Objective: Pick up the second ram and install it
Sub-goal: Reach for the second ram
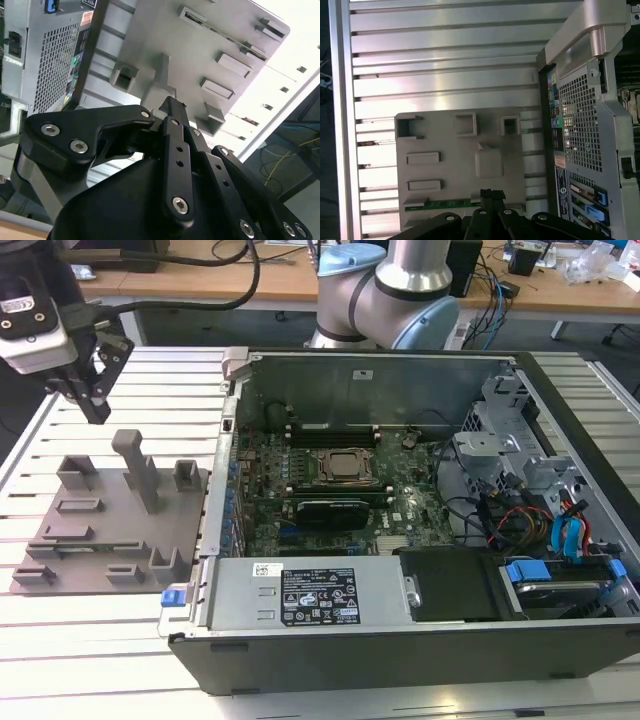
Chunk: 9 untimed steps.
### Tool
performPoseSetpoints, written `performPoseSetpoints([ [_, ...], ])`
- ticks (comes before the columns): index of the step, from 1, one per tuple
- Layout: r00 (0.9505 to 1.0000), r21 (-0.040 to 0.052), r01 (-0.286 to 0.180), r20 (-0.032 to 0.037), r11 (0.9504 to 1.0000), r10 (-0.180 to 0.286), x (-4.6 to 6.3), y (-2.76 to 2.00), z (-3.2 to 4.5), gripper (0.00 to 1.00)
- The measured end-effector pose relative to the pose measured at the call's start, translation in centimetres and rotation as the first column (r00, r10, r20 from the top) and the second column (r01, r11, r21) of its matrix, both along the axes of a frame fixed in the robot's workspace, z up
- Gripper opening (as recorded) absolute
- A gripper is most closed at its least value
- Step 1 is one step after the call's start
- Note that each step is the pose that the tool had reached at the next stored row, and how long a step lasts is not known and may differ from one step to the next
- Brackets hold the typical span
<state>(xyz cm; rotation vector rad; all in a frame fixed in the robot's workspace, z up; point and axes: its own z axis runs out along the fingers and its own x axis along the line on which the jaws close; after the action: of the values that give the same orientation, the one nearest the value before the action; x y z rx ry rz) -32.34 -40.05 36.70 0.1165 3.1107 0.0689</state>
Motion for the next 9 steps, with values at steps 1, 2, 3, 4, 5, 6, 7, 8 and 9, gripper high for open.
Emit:
performPoseSetpoints([
  [1, 1.0000, 0.0000, 0.000, 0.0000, 1.0000, 0.000, -0.2, -0.10, -0.09, 0.10],
  [2, 1.0000, 0.0000, 0.000, 0.0000, 1.0000, 0.000, -0.4, -0.19, -0.16, 0.10],
  [3, 1.0000, 0.0001, 0.000, 0.0001, 1.0000, 0.000, -0.6, -0.31, -0.24, 0.10],
  [4, 1.0000, 0.0000, 0.000, 0.0000, 1.0000, 0.000, -1.0, -0.52, -0.35, 0.10],
  [5, 1.0000, -0.0004, 0.000, 0.0000, 1.0000, 0.000, -1.5, -0.89, -0.45, 0.10],
  [6, 1.0000, -0.0027, 0.000, 0.0000, 1.0000, 0.000, -1.9, -1.36, -0.50, 0.10],
  [7, 1.0000, -0.0042, 0.000, 0.0000, 1.0000, 0.000, -2.1, -1.66, -0.52, 0.10],
  [8, 1.0000, -0.0073, 0.000, 0.0000, 1.0000, 0.000, -2.1, -2.01, -0.53, 0.10],
  [9, 1.0000, -0.0143, -0.001, 0.0000, 0.9999, 0.001, -2.2, -2.22, -0.53, 0.10],
])
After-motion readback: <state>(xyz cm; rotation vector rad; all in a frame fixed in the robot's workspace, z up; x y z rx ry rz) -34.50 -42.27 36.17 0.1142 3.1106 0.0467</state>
